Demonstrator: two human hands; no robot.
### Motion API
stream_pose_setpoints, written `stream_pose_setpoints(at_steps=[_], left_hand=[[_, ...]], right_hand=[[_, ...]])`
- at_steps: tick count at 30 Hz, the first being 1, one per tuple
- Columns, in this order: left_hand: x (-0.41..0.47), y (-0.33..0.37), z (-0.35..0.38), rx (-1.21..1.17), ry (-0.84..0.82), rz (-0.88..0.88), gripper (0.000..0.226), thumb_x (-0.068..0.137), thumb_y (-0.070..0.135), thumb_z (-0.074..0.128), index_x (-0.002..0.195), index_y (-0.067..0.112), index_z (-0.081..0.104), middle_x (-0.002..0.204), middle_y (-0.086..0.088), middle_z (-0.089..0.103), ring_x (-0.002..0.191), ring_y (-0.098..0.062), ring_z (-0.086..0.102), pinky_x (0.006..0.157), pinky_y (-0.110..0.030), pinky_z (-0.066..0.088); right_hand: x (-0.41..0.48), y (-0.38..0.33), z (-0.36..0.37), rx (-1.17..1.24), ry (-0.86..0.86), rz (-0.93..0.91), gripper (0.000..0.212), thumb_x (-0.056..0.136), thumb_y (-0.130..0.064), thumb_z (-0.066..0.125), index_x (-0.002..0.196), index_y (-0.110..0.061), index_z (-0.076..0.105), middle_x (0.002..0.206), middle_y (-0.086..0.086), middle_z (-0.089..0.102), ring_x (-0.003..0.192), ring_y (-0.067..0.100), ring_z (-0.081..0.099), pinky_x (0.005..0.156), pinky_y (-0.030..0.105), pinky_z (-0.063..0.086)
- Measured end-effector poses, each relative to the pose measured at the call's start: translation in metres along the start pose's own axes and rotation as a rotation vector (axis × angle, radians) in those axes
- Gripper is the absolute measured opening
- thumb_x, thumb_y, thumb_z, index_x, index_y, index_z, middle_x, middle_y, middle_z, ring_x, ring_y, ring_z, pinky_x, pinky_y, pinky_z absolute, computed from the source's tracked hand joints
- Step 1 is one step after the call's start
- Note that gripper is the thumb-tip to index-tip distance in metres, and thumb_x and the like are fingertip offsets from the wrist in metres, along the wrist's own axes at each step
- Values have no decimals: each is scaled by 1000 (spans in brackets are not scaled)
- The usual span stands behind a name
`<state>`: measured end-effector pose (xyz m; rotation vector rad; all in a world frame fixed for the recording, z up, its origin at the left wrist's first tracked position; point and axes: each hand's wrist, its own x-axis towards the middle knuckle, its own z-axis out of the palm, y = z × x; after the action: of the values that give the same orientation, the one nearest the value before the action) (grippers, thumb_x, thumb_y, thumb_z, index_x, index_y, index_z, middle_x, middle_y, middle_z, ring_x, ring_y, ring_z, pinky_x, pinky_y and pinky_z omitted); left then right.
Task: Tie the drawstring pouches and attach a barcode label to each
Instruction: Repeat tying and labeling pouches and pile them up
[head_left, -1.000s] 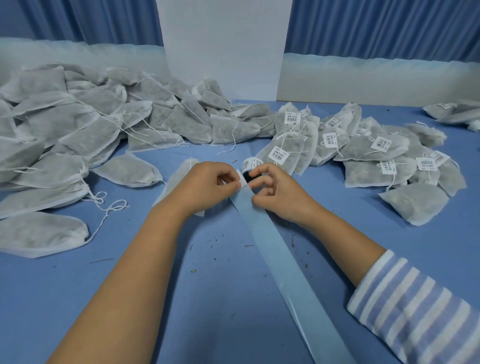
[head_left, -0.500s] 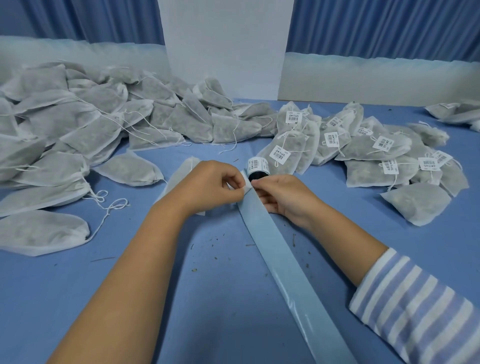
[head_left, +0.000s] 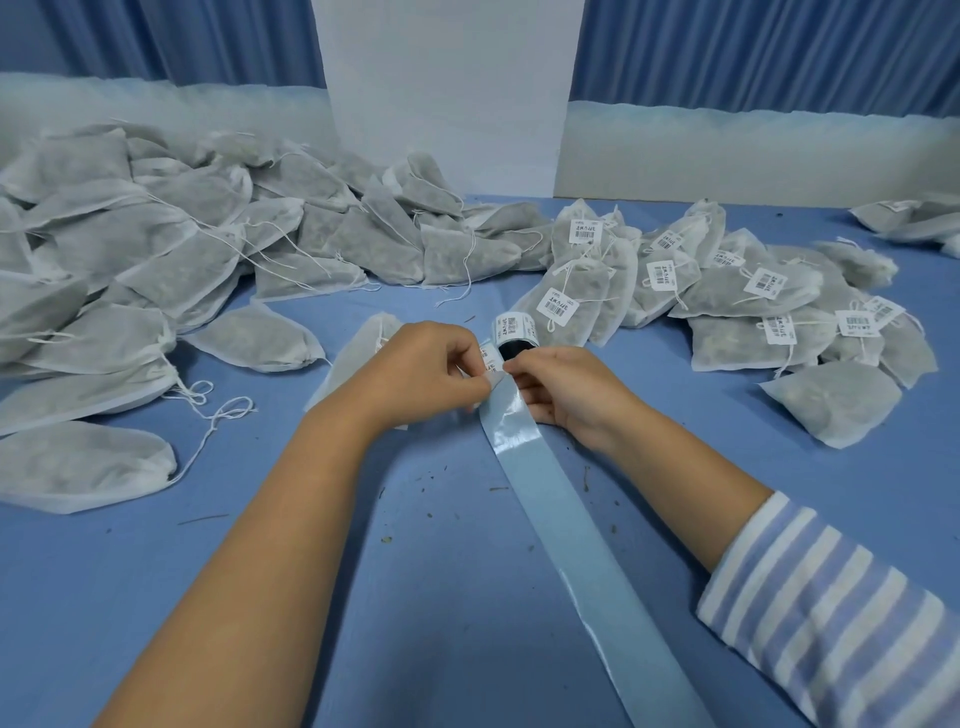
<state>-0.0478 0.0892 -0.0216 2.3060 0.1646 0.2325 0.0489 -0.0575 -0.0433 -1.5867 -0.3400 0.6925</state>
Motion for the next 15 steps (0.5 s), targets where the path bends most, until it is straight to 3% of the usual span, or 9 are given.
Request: stream_pose_setpoints(at_steps=[4,9,15], left_hand=[[0,-1,1,-29,-6,-41,9,81,10,64,73,12,61,64,6,72,63,-11,62,62,-35,51],[1,0,1,-59,-6,-90,8,81,9,61,74,12,60,64,3,72,67,-14,62,67,-35,49],[2,-1,-2,-64,26,-110,11,84,11,59,73,15,57,60,3,71,47,-1,46,46,-12,35]], right_hand=[[0,-1,0,40,-40,5,6,93,-9,59,90,-7,64,67,1,66,52,9,61,47,18,48],[1,2,0,18,-35,-11,8,94,-12,58,96,-6,64,78,6,64,54,7,60,47,17,46],[4,4,-2,-19,-1,-5,14,96,-13,56,104,-4,63,91,14,56,81,23,51,62,25,44]])
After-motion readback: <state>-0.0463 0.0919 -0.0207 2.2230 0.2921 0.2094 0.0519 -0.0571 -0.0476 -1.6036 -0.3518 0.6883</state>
